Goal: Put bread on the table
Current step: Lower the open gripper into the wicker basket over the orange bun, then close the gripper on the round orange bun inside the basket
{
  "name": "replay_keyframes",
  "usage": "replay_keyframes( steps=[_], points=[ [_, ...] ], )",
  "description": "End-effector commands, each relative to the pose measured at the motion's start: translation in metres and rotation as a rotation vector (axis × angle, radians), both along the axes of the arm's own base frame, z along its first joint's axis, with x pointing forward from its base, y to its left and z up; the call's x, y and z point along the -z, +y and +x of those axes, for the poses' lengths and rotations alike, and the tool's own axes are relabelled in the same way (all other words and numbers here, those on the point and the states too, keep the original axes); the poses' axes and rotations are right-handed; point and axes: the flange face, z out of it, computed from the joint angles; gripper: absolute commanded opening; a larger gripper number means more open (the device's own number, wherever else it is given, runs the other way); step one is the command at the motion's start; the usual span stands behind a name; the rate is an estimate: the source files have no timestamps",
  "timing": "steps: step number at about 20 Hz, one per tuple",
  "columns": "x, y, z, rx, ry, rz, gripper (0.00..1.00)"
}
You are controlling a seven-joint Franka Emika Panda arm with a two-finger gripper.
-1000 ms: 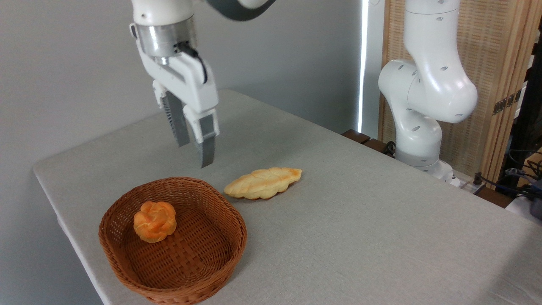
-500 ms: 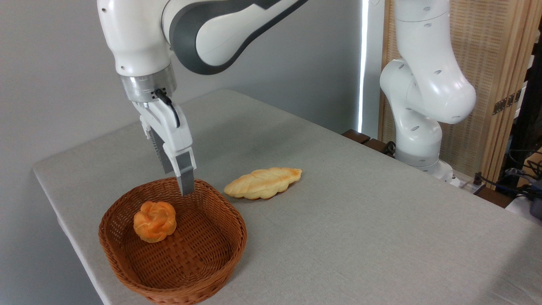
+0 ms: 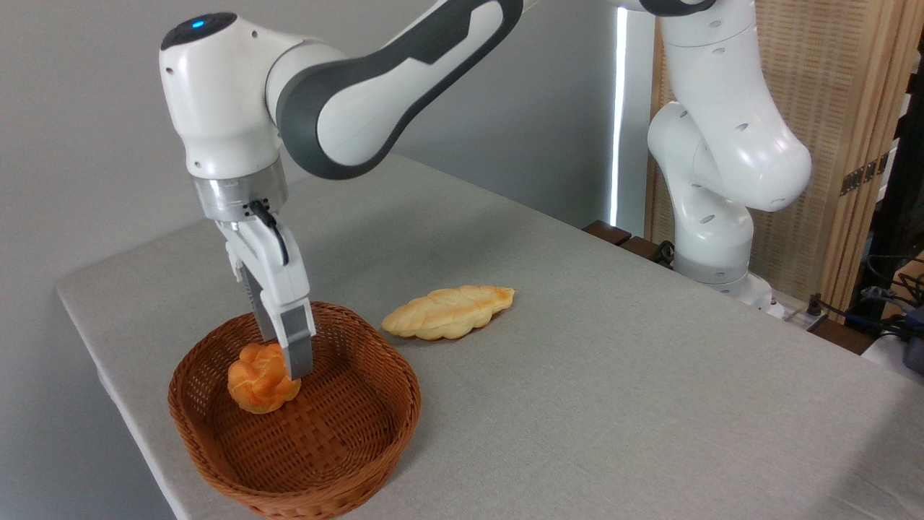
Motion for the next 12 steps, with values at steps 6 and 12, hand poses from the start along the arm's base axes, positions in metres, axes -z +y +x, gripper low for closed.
replay_keyframes(
  steps=[6, 12],
  points=[
    [0.004, -0.013, 0.002, 0.016, -0.031, -0.001, 1.0],
    [0.015, -0.024, 0.003, 0.027, -0.056, -0.012, 1.0]
  ],
)
